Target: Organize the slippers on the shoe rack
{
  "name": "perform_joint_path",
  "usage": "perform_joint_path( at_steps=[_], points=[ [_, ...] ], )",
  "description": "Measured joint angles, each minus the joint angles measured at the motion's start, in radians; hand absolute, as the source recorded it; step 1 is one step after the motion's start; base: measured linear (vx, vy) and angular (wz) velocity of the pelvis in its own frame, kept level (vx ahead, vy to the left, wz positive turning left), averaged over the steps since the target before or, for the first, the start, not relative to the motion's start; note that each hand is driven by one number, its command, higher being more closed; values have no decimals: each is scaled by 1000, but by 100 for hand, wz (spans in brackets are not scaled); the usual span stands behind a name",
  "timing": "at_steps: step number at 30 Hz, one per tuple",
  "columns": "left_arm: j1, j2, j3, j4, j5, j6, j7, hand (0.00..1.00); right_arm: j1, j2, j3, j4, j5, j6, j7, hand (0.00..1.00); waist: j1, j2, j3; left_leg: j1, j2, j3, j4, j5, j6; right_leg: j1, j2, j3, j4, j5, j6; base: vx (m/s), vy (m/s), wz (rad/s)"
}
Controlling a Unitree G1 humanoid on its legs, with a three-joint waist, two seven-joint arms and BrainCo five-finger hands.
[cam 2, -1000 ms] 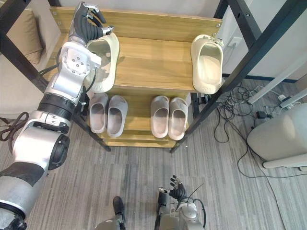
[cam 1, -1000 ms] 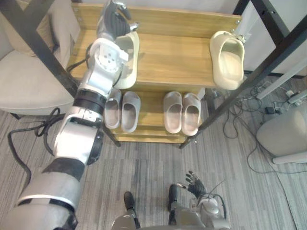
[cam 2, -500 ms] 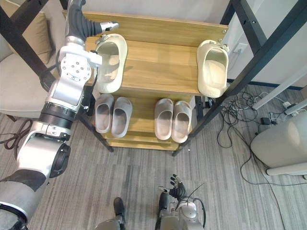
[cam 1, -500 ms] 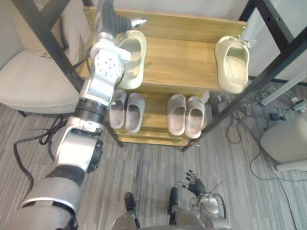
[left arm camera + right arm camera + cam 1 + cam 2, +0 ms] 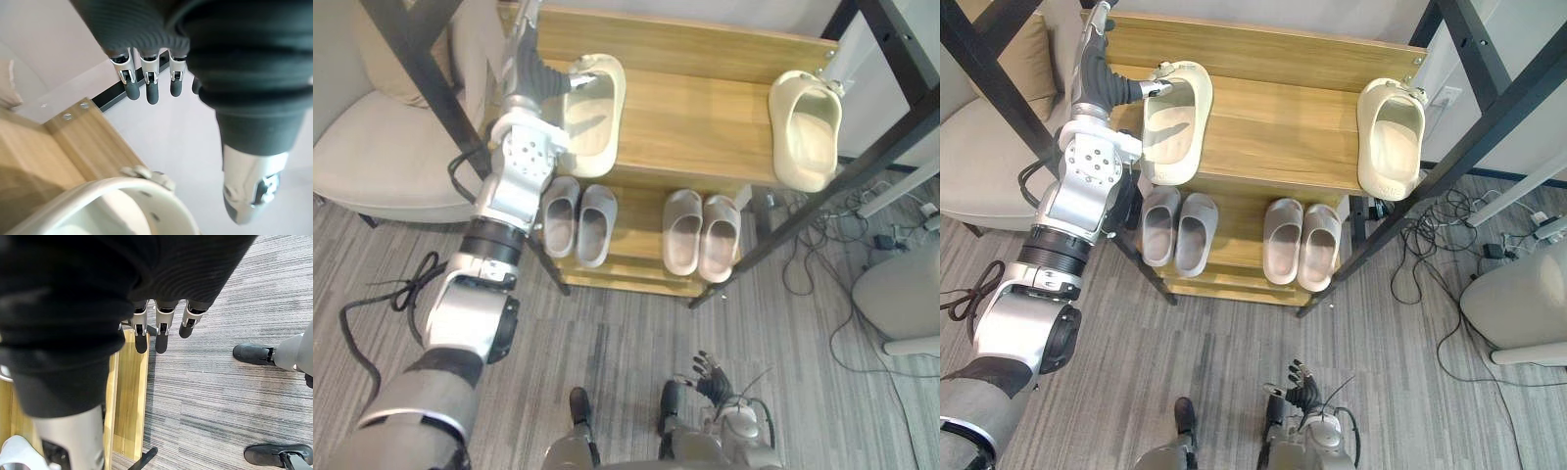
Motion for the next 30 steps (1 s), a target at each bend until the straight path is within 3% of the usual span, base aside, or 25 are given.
perform_joint_path(
  at_steps=[16,30],
  points=[
    [-124,-1,-33,136,74,25,-48,0,-34,-1,-12,-4,8,0,-4,0,4,13,10,-39,4,22,19,-3,1,-54,-6,18,28,1,-2,-10,11,-3],
    [-248,-2,-61,179,99,40,-70,0,-67,-1,-29,-57,37,0,-12,0,-3,15,54,-57,4,47,20,-4,3,-89,-6,37,37,4,-2,0,10,-4]
  ],
)
